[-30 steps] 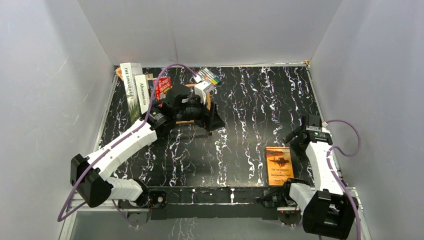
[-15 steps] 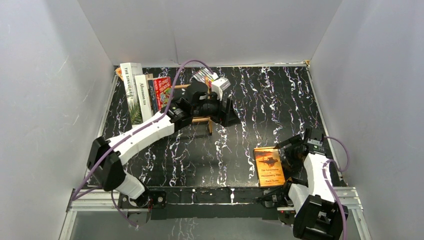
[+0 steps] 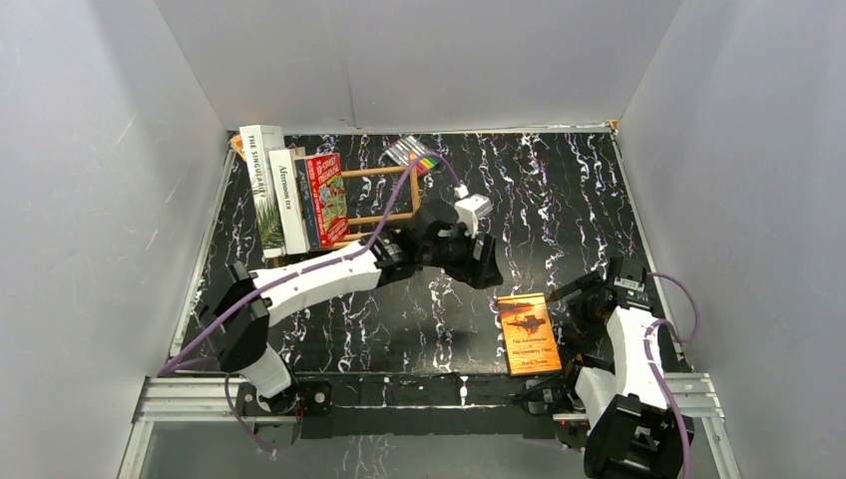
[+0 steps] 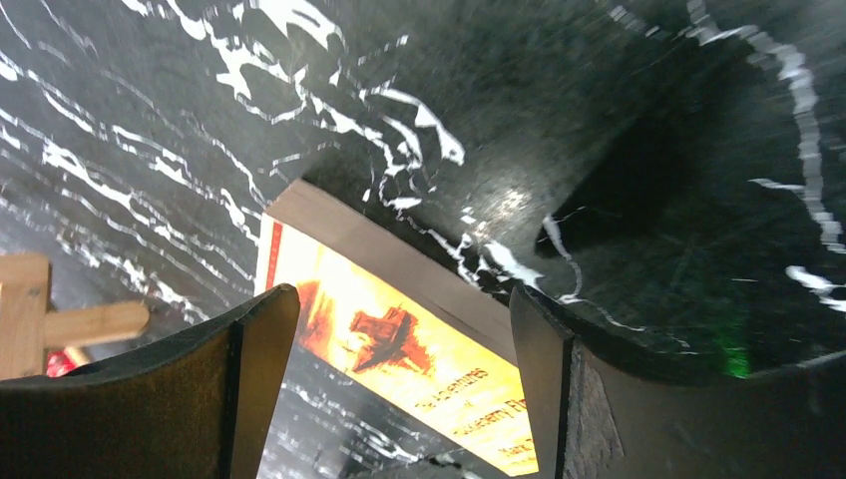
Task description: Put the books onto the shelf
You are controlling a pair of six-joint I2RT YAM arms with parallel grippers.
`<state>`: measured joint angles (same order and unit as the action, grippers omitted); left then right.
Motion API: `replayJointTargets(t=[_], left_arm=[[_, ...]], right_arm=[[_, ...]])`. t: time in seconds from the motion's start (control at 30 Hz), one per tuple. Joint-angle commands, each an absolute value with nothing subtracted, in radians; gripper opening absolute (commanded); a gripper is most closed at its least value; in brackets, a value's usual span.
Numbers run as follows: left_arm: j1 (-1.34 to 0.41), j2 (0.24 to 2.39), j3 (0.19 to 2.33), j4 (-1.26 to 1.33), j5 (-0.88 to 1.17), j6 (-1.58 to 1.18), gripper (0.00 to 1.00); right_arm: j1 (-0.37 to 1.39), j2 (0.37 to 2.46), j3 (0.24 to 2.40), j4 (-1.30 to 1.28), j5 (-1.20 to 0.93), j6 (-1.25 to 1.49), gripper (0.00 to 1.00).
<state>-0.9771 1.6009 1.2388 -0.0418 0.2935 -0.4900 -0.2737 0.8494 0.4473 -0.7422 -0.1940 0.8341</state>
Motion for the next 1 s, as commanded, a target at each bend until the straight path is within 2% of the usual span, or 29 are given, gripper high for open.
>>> replayJointTargets(t=[0.0,0.37,0.7,0.8,0.97], left_arm=[[-1.063,1.644,1.292,-0.035,0.087,-0.589,0.68],[-1.094,1.742,1.207,0.008,0.081,-0.834,0.69],[-1.140,1.802,1.115,0.109,0.089,-0.965,0.69],[-1.144,1.807,1.095,0.128,0.086,-0.982,0.66],[-1.146,1.791,1.034,0.146,0.035,-1.049,0.55]], right_arm=[[-0.276,0.831,0.550,-0.824,-0.007,0.797,0.87],[-0.276,0.817,0.559,-0.856,-0.035,0.797,0.90],[-0.276,0.842,0.497,-0.805,-0.321,0.714,0.91],[-0.276,0.836,0.471,-0.802,-0.318,0.709,0.91],[-0.276,0.861,0.434,-0.761,-0.367,0.670,0.91]])
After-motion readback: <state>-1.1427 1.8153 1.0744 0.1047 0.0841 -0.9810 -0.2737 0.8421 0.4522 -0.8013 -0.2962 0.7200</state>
